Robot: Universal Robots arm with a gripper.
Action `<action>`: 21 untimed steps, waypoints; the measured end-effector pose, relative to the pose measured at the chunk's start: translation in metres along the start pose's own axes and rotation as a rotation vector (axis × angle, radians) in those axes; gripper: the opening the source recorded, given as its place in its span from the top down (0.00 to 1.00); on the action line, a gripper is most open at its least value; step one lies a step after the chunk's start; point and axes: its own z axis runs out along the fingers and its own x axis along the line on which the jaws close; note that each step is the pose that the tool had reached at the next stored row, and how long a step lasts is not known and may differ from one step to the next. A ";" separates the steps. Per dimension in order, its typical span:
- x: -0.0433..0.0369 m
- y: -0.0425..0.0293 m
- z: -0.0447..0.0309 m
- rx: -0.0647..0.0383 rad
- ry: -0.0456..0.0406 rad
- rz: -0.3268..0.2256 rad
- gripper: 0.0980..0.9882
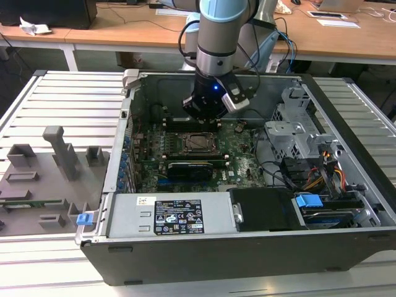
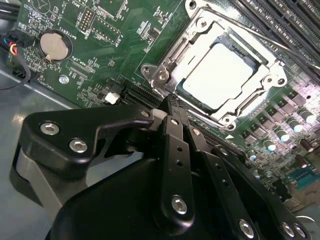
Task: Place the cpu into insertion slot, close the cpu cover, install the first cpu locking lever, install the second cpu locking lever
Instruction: 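Install the first cpu locking lever, then install the second cpu locking lever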
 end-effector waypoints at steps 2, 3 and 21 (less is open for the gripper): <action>0.0001 -0.0007 0.0000 0.000 0.0000 0.000 0.99; 0.0001 -0.0011 0.0000 0.000 0.0000 0.000 0.99; 0.0008 -0.0107 -0.0082 0.000 0.0000 0.000 0.99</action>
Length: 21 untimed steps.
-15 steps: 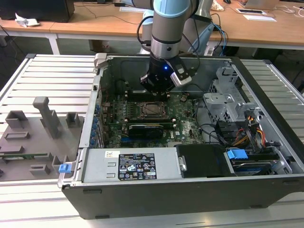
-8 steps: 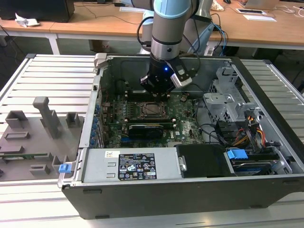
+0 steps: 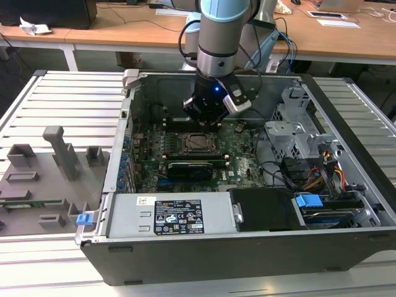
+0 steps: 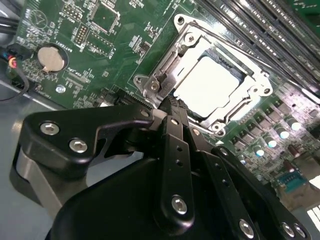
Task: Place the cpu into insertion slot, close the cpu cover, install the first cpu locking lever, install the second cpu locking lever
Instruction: 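Install the second cpu locking lever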
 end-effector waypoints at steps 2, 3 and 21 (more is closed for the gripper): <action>0.0000 0.0003 -0.0067 0.000 0.0001 0.000 0.99; 0.0000 0.0008 -0.0154 0.000 0.0000 0.000 0.99; 0.0036 -0.0440 -0.0209 -0.003 0.0035 0.000 0.99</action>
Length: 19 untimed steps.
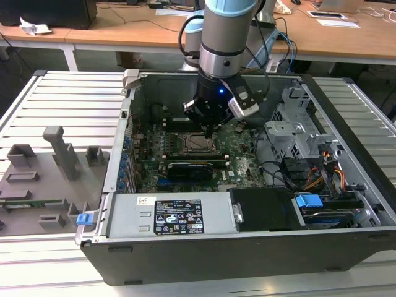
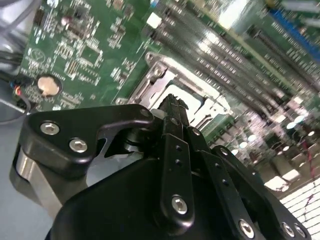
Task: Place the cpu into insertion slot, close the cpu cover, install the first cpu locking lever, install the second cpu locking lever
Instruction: 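Install the second cpu locking lever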
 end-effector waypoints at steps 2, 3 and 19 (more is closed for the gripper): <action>0.0006 -0.0073 0.0001 0.000 0.0000 0.000 0.99; 0.0009 -0.0118 0.0000 0.000 0.0000 0.000 0.99; 0.0314 -0.0240 0.0014 -0.003 -0.0002 -0.003 0.99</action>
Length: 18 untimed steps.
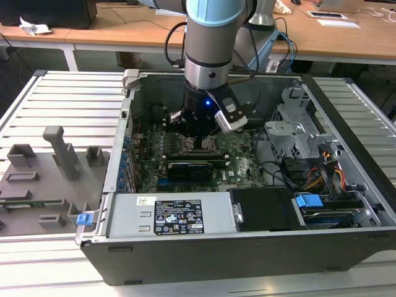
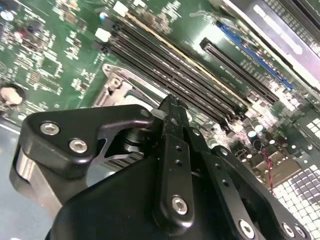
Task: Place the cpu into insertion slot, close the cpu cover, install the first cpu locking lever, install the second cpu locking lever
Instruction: 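Install the second cpu locking lever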
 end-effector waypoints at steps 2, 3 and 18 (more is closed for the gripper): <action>0.0009 -0.0001 0.0022 -0.004 -0.0002 0.000 0.99; 0.0010 -0.0002 0.0039 -0.006 -0.0004 0.000 0.99; 0.0196 -0.0126 0.0225 -0.104 -0.0084 -0.002 0.99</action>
